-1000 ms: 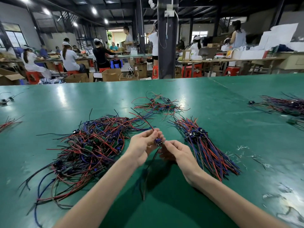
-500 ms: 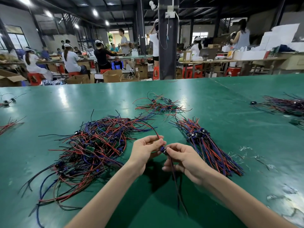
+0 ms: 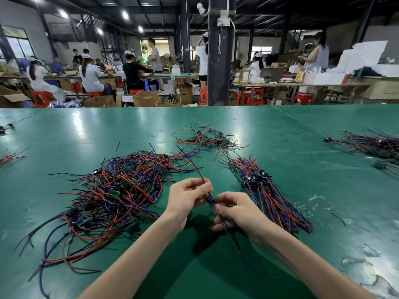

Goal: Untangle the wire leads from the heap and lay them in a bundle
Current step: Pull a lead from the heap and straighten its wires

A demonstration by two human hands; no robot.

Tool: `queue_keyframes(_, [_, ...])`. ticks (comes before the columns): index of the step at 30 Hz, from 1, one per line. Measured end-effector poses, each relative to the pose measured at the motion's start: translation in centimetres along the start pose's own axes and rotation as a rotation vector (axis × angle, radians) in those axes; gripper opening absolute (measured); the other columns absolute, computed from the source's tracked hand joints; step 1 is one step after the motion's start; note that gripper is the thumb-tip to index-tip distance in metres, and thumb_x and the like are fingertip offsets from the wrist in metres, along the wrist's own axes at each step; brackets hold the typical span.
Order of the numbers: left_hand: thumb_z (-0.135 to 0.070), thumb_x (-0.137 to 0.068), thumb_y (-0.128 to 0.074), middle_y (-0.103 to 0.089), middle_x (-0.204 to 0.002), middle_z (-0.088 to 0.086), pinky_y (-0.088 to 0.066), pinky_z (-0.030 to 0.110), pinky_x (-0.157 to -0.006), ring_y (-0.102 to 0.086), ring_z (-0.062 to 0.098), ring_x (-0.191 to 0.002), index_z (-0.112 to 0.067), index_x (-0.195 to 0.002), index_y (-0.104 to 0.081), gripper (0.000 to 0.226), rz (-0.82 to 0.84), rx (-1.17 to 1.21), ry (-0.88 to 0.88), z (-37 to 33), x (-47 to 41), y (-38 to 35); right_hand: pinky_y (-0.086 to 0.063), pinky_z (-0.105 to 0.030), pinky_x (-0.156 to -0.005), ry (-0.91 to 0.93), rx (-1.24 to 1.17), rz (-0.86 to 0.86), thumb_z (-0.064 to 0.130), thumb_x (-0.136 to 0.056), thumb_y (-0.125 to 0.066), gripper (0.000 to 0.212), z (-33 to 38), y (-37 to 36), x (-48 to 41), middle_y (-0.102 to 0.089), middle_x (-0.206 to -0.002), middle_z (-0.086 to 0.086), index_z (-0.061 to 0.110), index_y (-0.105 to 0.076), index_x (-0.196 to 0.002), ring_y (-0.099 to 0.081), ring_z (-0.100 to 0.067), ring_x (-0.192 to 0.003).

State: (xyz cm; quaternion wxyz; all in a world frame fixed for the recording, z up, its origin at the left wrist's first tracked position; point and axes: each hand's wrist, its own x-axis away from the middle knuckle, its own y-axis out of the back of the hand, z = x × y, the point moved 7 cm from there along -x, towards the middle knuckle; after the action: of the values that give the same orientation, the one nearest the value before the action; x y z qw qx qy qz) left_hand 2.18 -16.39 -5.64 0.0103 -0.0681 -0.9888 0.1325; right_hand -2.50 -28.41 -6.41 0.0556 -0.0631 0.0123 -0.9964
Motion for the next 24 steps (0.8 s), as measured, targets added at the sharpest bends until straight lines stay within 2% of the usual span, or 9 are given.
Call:
queue_keyframes(4, [-0.003, -0.079, -0.071, -0.071, -0.070, 0.004, -0.052, 0.017, -0.056, -0.068, 0.008, -0.065, -0.007, -0.084, -0.070, 0.006, 0.029, -0.008, 0.015, 0.3, -0.1, -0.2, -0.059, -0.048, -0.066, -0.040, -0.088, 0.047, -0.001, -0.090, -0.055, 0.006, 0.2, -0.6, 0.2, -0.054, -0.076, -0.014, -0.003, -0.060, -0.093, -0.059, -0.018, -0.063])
queue_keyframes(6, [-0.005, -0.079, -0.071, -0.069, -0.068, 0.002, -0.047, 0.014, -0.055, -0.063, 0.007, -0.061, -0.009, -0.082, -0.070, 0.006, 0.052, -0.065, 0.029, 0.6, 0.0, -0.5, -0.059, -0.048, -0.068, -0.043, -0.110, 0.031, 0.011, -0.092, -0.056, 0.024, 0.1, -0.5, 0.1, -0.058, -0.087, -0.016, -0.010, -0.061, -0.102, -0.059, -0.020, -0.072])
queue_keyframes(8, [-0.006, -0.080, -0.071, -0.065, -0.066, 0.000, -0.042, 0.012, -0.055, -0.055, 0.006, -0.059, -0.012, -0.079, -0.071, 0.006, 0.076, -0.120, 0.039, 1.0, 0.1, -0.8, -0.058, -0.045, -0.063, -0.037, -0.133, -0.013, 0.017, -0.093, -0.057, 0.032, 0.0, -0.2, 0.0, -0.061, -0.090, -0.016, -0.012, -0.061, -0.104, -0.060, -0.021, -0.071])
queue_keyframes(13, [-0.006, -0.081, -0.070, -0.068, -0.069, 0.001, -0.044, 0.016, -0.062, -0.057, 0.009, -0.065, -0.010, -0.078, -0.070, 0.005, 0.109, -0.102, 0.048, 1.2, 0.2, -0.9, -0.058, -0.038, -0.056, -0.061, -0.132, -0.016, 0.012, -0.090, -0.061, 0.016, -0.3, 0.0, 0.0, -0.065, -0.070, -0.010, -0.002, -0.064, -0.083, -0.063, -0.018, -0.060])
queue_keyframes(16, [-0.005, -0.080, -0.071, -0.069, -0.069, 0.000, -0.045, 0.016, -0.062, -0.058, 0.009, -0.065, -0.008, -0.079, -0.070, 0.003, 0.104, -0.099, 0.039, 1.1, 0.3, -0.8, -0.057, -0.036, -0.053, -0.066, -0.113, -0.012, 0.010, -0.090, -0.062, 0.017, -0.3, 0.0, 0.1, -0.064, -0.062, -0.007, 0.003, -0.060, -0.075, -0.065, -0.018, -0.059])
queue_keyframes(24, [-0.012, -0.081, -0.071, -0.070, -0.070, 0.001, -0.043, 0.015, -0.059, -0.057, 0.009, -0.065, -0.010, -0.082, -0.069, 0.003, 0.083, -0.095, 0.030, 0.8, 0.4, -0.8, -0.058, -0.037, -0.056, -0.078, -0.126, 0.004, 0.009, -0.089, -0.060, 0.012, 0.0, -0.2, 0.4, -0.059, -0.066, -0.006, 0.004, -0.058, -0.078, -0.062, -0.020, -0.058])
